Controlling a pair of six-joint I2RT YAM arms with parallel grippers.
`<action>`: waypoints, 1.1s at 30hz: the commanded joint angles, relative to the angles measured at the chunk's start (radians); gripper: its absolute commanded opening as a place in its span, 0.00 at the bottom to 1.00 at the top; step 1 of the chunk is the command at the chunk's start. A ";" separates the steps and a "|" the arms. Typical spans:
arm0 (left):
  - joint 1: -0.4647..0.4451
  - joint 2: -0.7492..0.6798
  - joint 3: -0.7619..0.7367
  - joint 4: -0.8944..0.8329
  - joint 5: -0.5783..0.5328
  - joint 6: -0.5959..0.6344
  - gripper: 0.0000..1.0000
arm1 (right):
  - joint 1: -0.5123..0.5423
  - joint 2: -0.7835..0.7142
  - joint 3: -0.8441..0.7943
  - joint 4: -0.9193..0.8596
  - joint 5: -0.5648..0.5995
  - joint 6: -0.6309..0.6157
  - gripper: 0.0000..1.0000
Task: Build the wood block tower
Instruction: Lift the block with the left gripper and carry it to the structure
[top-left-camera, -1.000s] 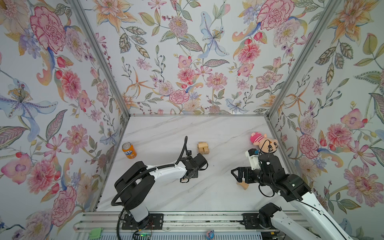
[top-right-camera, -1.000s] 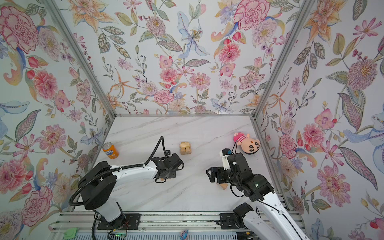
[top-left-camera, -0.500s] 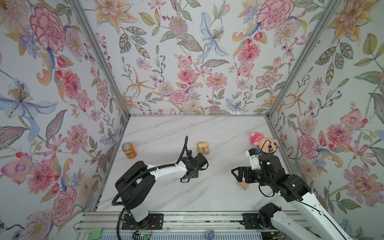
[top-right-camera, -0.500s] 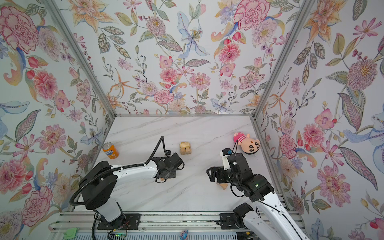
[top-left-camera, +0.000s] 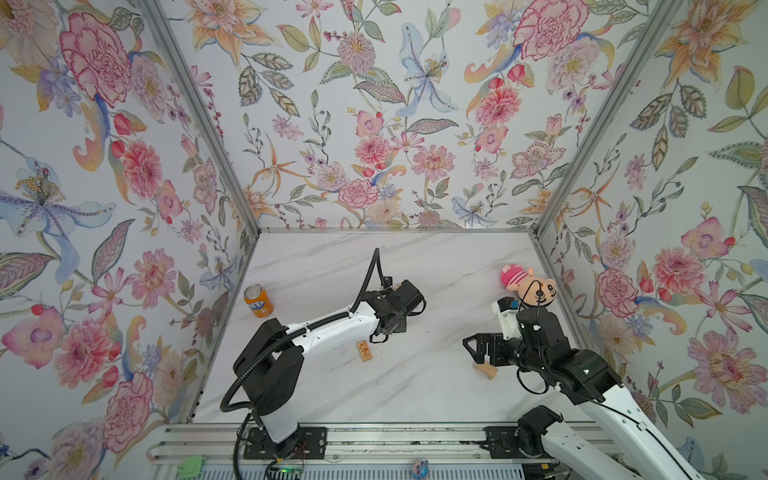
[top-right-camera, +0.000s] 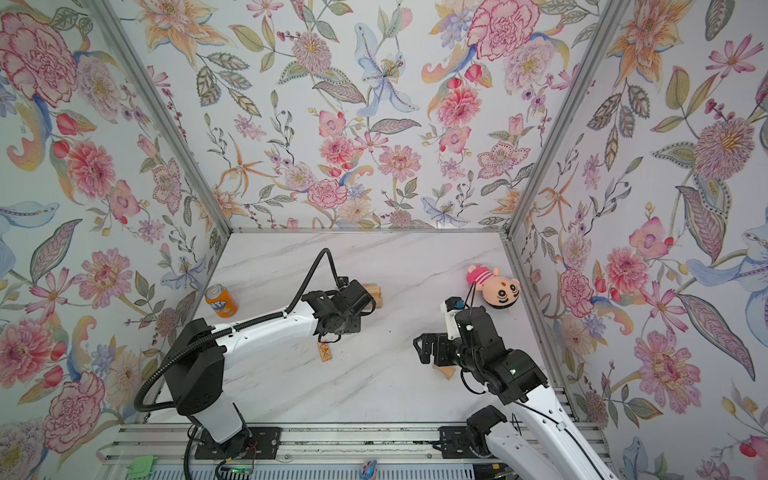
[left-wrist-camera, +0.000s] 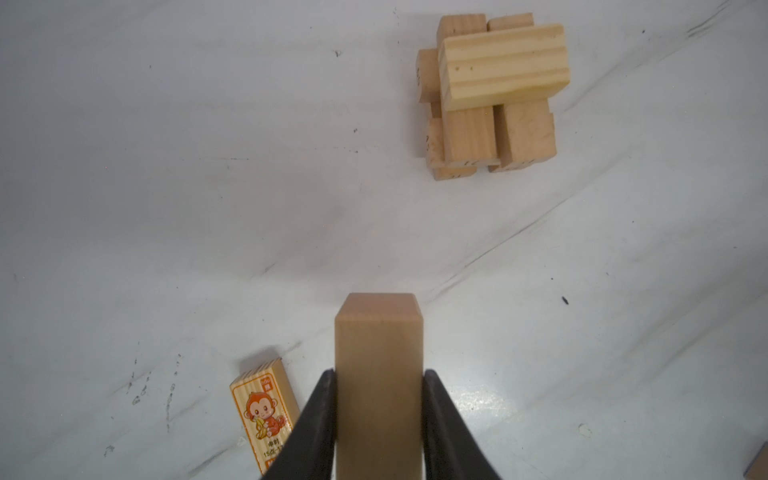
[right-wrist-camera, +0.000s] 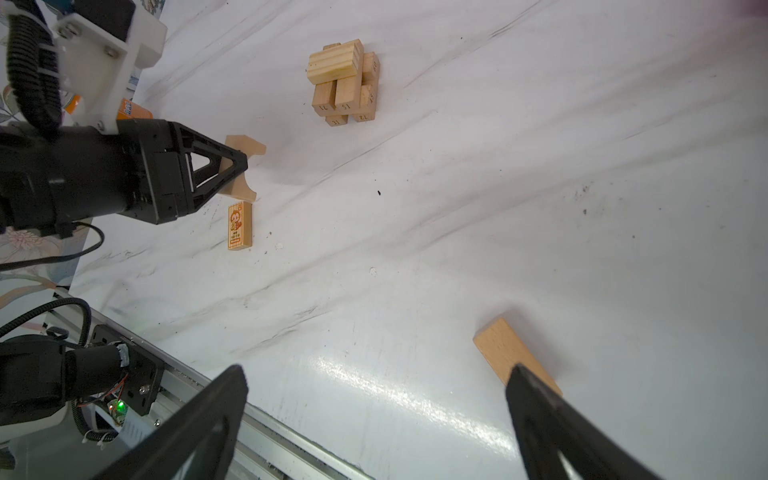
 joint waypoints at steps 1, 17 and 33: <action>0.036 0.040 0.092 -0.053 -0.021 0.052 0.26 | 0.005 0.004 -0.013 0.015 0.022 0.011 0.99; 0.112 0.309 0.530 -0.179 -0.016 0.176 0.23 | 0.007 0.038 0.001 0.032 0.034 0.008 0.99; 0.140 0.403 0.614 -0.165 0.037 0.165 0.24 | 0.004 0.053 0.006 0.036 0.061 -0.002 0.99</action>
